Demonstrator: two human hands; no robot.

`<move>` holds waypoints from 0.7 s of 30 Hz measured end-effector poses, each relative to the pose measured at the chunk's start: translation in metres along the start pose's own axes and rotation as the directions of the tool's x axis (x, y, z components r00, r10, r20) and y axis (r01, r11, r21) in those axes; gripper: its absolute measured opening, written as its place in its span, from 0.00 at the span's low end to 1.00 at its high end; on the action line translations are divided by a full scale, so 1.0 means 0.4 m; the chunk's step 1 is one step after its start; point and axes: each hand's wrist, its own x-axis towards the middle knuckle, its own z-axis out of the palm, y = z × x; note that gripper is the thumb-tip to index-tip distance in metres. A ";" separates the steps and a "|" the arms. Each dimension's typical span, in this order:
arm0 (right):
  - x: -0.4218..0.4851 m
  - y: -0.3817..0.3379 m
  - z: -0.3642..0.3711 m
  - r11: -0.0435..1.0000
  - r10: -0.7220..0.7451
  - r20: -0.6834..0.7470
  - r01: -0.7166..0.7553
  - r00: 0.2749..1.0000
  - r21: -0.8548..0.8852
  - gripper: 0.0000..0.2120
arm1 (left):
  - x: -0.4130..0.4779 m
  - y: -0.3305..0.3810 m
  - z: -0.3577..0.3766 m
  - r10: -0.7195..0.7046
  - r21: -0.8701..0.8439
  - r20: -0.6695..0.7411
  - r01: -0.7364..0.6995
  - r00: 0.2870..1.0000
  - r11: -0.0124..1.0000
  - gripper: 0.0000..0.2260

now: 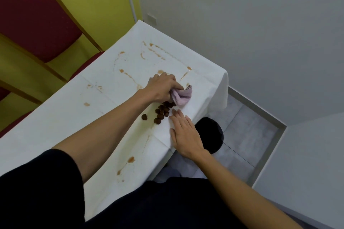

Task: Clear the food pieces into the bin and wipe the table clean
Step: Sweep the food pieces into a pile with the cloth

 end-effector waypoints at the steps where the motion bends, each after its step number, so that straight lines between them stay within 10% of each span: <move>1: 0.000 0.003 0.000 1.000 0.000 0.002 0.001 1.000 -0.001 0.24 | -0.013 -0.007 -0.003 -0.007 0.011 0.012 0.007 1.000 1.000 0.22; 10: -0.004 0.009 0.008 1.000 -0.011 0.023 0.011 1.000 -0.003 0.27 | -0.187 -0.100 -0.012 -0.218 -0.209 -0.180 0.179 0.959 0.961 0.15; 18: -0.004 0.009 0.006 1.000 -0.011 0.020 0.011 1.000 0.001 0.26 | -0.359 -0.078 0.118 -0.796 -0.676 -0.247 0.490 0.552 0.550 0.11; 21: -0.003 0.009 0.008 1.000 -0.022 0.007 0.022 1.000 -0.016 0.25 | -0.342 -0.032 0.185 -0.809 -0.712 -0.237 0.471 0.537 0.521 0.13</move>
